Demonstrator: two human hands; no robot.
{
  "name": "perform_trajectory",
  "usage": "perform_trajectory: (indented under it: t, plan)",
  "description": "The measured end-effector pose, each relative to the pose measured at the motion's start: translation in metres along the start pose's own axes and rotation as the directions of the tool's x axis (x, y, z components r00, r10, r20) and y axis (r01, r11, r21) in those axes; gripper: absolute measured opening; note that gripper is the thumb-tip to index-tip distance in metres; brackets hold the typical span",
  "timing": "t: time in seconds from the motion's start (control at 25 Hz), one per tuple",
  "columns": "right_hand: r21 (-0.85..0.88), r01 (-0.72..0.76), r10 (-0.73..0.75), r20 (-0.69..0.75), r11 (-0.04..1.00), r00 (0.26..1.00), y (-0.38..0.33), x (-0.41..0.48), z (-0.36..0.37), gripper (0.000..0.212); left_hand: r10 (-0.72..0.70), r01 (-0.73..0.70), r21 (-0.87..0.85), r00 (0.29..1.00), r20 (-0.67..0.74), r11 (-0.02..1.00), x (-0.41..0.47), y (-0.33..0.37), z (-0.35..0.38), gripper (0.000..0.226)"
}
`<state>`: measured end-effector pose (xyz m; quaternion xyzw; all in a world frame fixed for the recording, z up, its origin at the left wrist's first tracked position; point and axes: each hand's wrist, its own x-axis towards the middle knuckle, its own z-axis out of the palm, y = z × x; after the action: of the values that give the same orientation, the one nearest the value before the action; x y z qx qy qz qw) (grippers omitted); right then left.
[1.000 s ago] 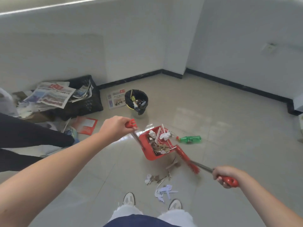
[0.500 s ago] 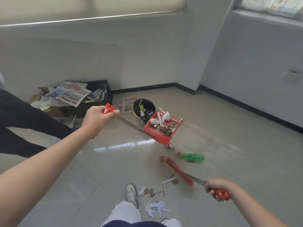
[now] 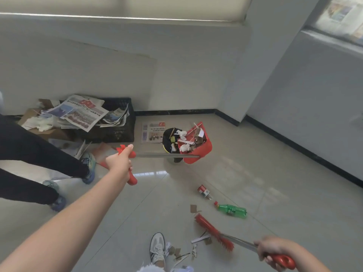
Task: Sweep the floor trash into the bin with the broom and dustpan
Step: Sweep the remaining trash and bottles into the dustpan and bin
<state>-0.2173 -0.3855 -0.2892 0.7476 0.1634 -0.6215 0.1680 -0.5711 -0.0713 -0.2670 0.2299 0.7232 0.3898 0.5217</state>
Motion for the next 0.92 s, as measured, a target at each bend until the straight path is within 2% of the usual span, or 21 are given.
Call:
perform_trajectory:
  t: [0.16,0.28,0.44,0.64,0.8,0.92]
  plan:
    - [-0.155,0.037,-0.05,-0.082,0.987,0.995,-0.043,0.006,-0.013,0.048,-0.149,0.147,-0.139,0.989,-0.003,0.979,0.043,-0.004,0.017,0.031]
    - [-0.045,0.017,-0.019,-0.039,0.999,0.999,-0.065,0.013,-0.021,0.054,-0.268,0.255,-0.204,0.963,-0.038,0.945,0.061,-0.004,0.028,0.033]
    - [0.109,-0.008,0.006,0.021,0.994,1.0,-0.081,0.026,-0.037,0.058,-0.34,0.318,-0.234,0.938,-0.06,0.919,0.073,-0.009,0.027,0.032]
    - [0.137,0.012,-0.019,0.05,0.99,0.999,-0.089,0.033,-0.052,0.061,-0.401,0.361,-0.338,0.915,-0.054,0.869,0.065,-0.034,0.01,0.031]
    - [0.108,0.048,-0.051,0.025,0.993,0.998,-0.084,0.028,-0.067,0.07,-0.469,0.416,-0.455,0.883,-0.004,0.787,0.046,-0.069,-0.001,0.034]
    - [0.085,0.06,-0.063,0.036,0.995,0.997,-0.077,0.023,-0.076,0.069,-0.492,0.425,-0.486,0.871,-0.011,0.763,0.032,-0.094,-0.009,0.034]
